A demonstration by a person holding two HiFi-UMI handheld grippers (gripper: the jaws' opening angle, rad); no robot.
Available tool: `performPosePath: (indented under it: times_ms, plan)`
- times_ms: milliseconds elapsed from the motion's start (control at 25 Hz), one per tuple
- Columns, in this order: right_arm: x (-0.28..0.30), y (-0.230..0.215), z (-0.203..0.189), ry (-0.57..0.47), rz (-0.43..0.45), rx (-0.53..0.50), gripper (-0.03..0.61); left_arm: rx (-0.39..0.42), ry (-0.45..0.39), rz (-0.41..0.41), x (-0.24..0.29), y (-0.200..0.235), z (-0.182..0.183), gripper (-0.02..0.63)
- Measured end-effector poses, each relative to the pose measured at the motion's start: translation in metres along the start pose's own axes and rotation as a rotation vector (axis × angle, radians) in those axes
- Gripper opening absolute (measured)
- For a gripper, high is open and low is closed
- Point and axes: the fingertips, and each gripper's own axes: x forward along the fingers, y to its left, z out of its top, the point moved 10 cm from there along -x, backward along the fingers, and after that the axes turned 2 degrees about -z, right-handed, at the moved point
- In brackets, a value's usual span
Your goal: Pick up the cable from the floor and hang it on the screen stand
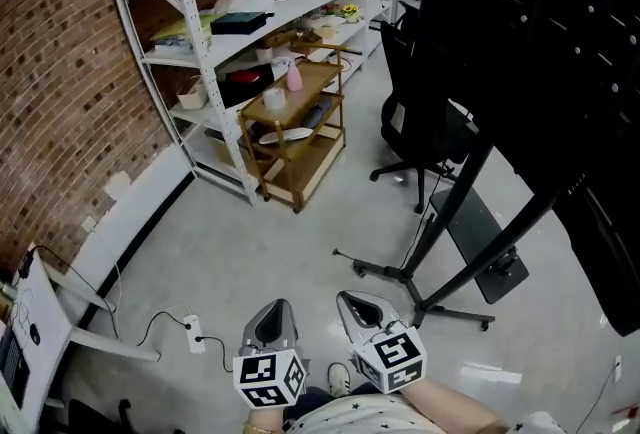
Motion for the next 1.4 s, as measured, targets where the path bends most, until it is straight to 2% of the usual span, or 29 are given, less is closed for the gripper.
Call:
performPosePath:
  times_ms: [200, 520, 760, 880, 1120, 1160, 1240, 1400]
  plan:
    - [0.032, -0.071, -0.004, 0.033, -0.121, 0.076, -0.002, 0.056, 0.046, -0.072, 0.088, -0.014, 0.017, 0.008]
    - [0.081, -0.153, -0.019, 0.104, -0.327, 0.184, -0.002, 0.128, 0.184, -0.278, 0.219, -0.029, 0.012, 0.008]
    - [0.147, -0.222, -0.029, 0.157, -0.491, 0.261, -0.002, 0.254, 0.227, -0.437, 0.343, -0.030, 0.027, 0.008]
    - [0.183, -0.265, -0.039, 0.183, -0.593, 0.307, -0.002, 0.265, 0.281, -0.519, 0.412, -0.031, 0.021, 0.008]
    - [0.230, -0.346, -0.098, 0.219, -0.808, 0.451, -0.002, 0.272, 0.379, -0.617, 0.534, -0.048, -0.021, 0.008]
    - [0.237, -0.359, -0.112, 0.227, -0.836, 0.472, 0.000, 0.275, 0.393, -0.630, 0.550, -0.052, -0.033, 0.008]
    - [0.250, -0.384, -0.144, 0.250, -0.894, 0.497, 0.052, 0.281, 0.409, -0.662, 0.579, -0.060, -0.061, 0.008]
    - [0.272, -0.433, -0.219, 0.293, -1.053, 0.574, 0.067, 0.293, 0.409, -0.723, 0.630, -0.074, -0.128, 0.008]
